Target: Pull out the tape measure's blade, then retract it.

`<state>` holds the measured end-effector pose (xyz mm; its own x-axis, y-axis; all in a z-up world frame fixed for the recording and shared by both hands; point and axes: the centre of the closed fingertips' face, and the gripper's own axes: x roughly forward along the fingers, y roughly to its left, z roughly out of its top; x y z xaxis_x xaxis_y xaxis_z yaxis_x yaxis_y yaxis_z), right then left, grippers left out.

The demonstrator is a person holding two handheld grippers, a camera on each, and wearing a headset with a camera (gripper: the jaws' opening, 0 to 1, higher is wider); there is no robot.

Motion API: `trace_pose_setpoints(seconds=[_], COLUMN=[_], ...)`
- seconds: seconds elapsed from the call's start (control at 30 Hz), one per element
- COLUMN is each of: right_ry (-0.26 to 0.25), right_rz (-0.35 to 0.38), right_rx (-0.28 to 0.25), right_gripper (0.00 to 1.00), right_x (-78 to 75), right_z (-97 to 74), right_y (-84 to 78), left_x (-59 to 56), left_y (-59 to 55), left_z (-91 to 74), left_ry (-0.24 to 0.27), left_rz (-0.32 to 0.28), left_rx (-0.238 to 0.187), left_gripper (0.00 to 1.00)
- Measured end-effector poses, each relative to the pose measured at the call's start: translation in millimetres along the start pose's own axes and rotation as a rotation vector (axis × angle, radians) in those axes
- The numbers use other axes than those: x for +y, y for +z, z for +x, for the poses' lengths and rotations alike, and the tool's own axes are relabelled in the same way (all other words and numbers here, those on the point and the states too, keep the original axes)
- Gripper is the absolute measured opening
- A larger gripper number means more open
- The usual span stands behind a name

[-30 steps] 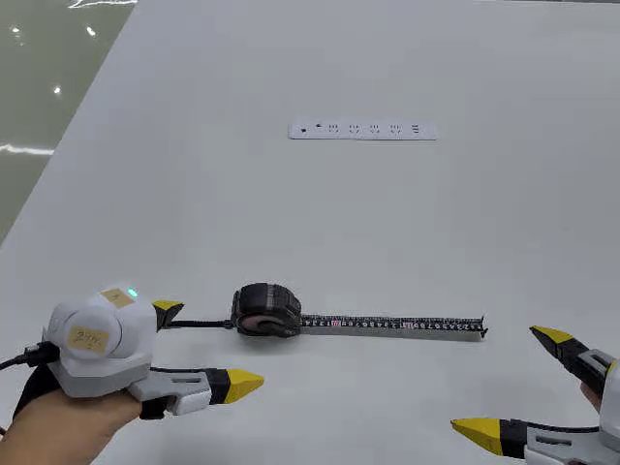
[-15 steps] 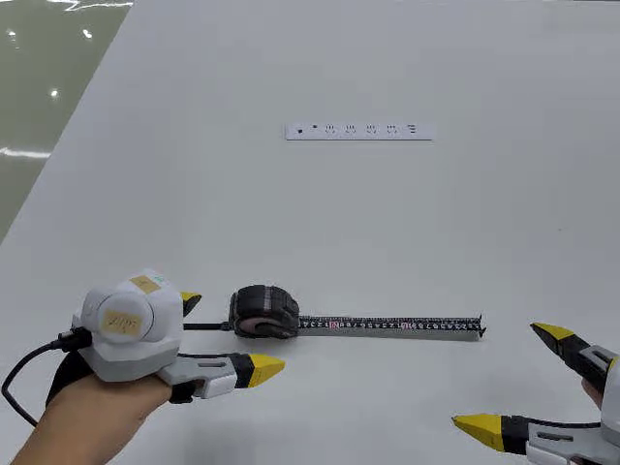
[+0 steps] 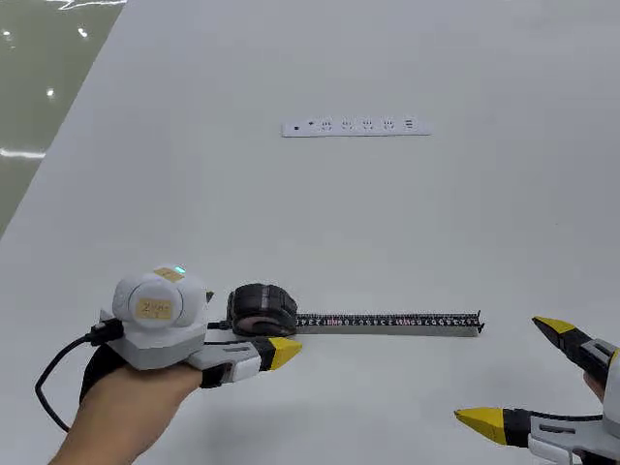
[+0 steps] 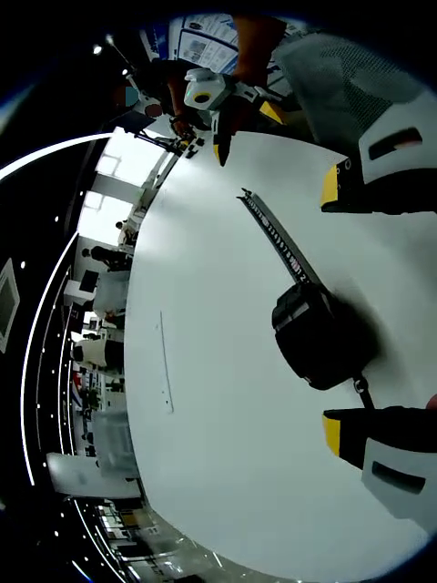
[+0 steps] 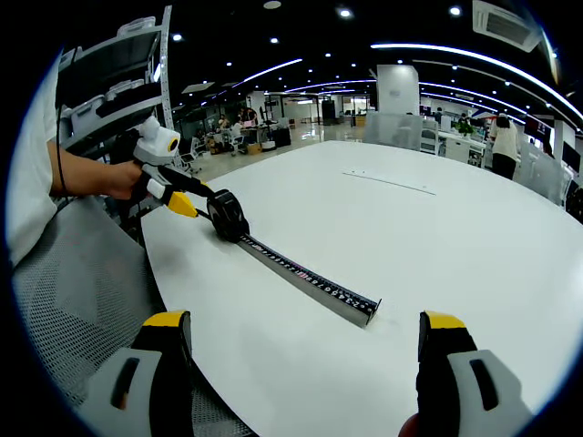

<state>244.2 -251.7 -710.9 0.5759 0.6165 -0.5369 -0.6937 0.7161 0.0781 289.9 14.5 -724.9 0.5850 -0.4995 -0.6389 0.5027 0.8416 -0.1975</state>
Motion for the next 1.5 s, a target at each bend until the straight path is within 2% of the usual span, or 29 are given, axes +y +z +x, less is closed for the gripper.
trace_pose_setpoints(seconds=[0.1, 0.27, 0.57, 0.97, 1.03, 1.1, 1.23, 1.37, 1.4, 1.5], right_ry=[-0.002, -0.005, -0.003, -0.001, 0.006, 0.008, 0.009, 0.011, 0.010, 0.010], right_rz=[0.002, 0.007, 0.007, 0.011, 0.013, 0.011, 0.012, 0.013, 0.016, 0.016], right_rx=[-0.002, 0.000, 0.003, 0.007, 0.007, 0.008, 0.009, 0.011, 0.011, 0.008], right_gripper=[1.00, 1.00, 1.00, 1.00, 0.99, 0.99, 0.99, 0.99, 0.99, 0.99], right_x=[-3.2, -4.2, -4.6, -5.7, -5.3, -4.9, -4.8, -6.7, -8.6, -6.8], right_z=[-1.0, -0.8, 0.8, 2.8, 7.3, 8.2, 8.4, 10.0, 11.5, 11.5], right_y=[-0.2, -0.6, -0.6, -1.8, 0.0, -0.4, -0.5, -1.8, -2.9, -1.0], left_x=[-0.5, -2.5, -7.5, -5.1, -2.9, -2.4, -2.8, -0.8, 2.1, 3.4], left_y=[-1.1, -5.7, -5.1, -3.0, -2.3, -1.8, -1.8, -0.5, -0.7, -0.4], left_z=[2.2, 6.4, 14.1, 14.9, 20.1, 21.2, 21.6, 24.9, 27.1, 27.8], left_ry=[0.005, 0.006, -0.007, 0.007, 0.075, 0.096, 0.097, 0.136, 0.175, 0.207], left_rz=[-0.024, -0.032, -0.072, -0.077, -0.123, -0.127, -0.126, -0.156, -0.168, -0.175], left_rx=[-0.001, 0.010, 0.004, -0.005, -0.036, -0.041, -0.042, -0.062, -0.074, -0.085], left_gripper=[0.85, 0.84, 0.83, 0.82, 0.82, 0.81, 0.82, 0.81, 0.80, 0.79])
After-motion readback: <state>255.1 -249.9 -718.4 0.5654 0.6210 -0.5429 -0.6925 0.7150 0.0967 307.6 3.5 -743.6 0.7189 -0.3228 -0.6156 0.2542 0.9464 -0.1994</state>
